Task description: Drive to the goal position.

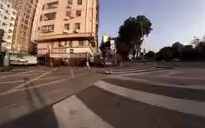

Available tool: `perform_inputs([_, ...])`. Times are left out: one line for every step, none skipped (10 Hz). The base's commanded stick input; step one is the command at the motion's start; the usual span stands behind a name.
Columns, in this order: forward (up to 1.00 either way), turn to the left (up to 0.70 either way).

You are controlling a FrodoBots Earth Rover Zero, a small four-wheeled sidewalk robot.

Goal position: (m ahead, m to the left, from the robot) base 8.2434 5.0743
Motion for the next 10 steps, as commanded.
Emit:
perform_inputs([0.45,0.0])
perform_inputs([0.45,0.0])
perform_inputs([0.45,0.0])
perform_inputs([0.45,0.0])
perform_inputs([0.45,0.0])
perform_inputs([0.45,0.0])
perform_inputs([0.45,0.0])
perform_inputs([0.45,0.0])
perform_inputs([0.45,0.0])
perform_inputs([0.45,0.0])
